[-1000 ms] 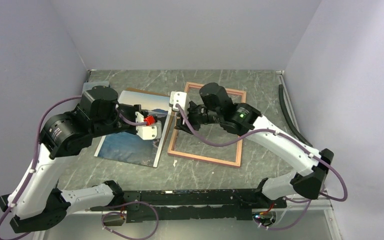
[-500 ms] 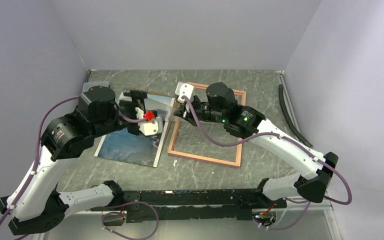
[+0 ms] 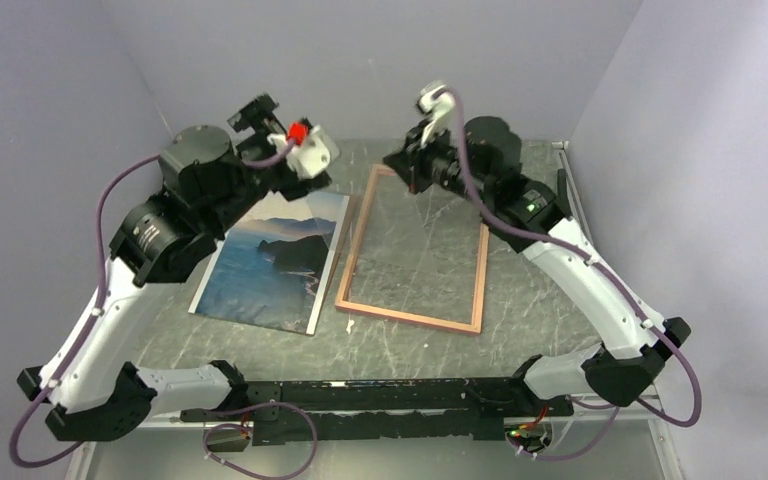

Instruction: Put the photo into the frame

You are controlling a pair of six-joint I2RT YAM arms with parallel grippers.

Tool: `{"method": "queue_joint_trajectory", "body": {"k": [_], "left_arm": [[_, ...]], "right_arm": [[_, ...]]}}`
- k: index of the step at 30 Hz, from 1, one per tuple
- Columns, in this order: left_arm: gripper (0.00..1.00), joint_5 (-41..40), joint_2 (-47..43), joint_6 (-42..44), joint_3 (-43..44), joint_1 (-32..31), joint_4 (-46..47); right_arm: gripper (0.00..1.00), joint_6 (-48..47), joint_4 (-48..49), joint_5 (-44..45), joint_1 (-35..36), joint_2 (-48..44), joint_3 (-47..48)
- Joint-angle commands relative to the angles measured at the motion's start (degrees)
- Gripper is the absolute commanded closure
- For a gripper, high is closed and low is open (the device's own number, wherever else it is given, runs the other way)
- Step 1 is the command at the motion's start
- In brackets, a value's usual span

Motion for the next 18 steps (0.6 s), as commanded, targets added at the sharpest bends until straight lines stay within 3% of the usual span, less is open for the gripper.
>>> {"method": "queue_joint_trajectory", "body": {"k": [1,7,11,18], "left_arm": [[0.06,-0.74,4.7,-11.62,8.19,5.4,-0.55],[0.06,9.4,11.84,-21.52,12.97,19.37,-6.82],[0.06,15.5,16.54,-26.14,12.59,25.74,-11.27],[0.06,24.73,22.54,-33.93,1.37,32.38,-9.51]], "right_arm": [[1.0,12.8,-4.1,-0.11,-5.75,0.87,4.28],[1.0,18.38,-11.2,3.5,-10.84,0.97,4.15],[1.0,21.93,-11.24,1.08,-15.51,-1.62,0.49],[1.0,27.28,-17.16,-0.77,-18.06,-0.07,3.77]]}}
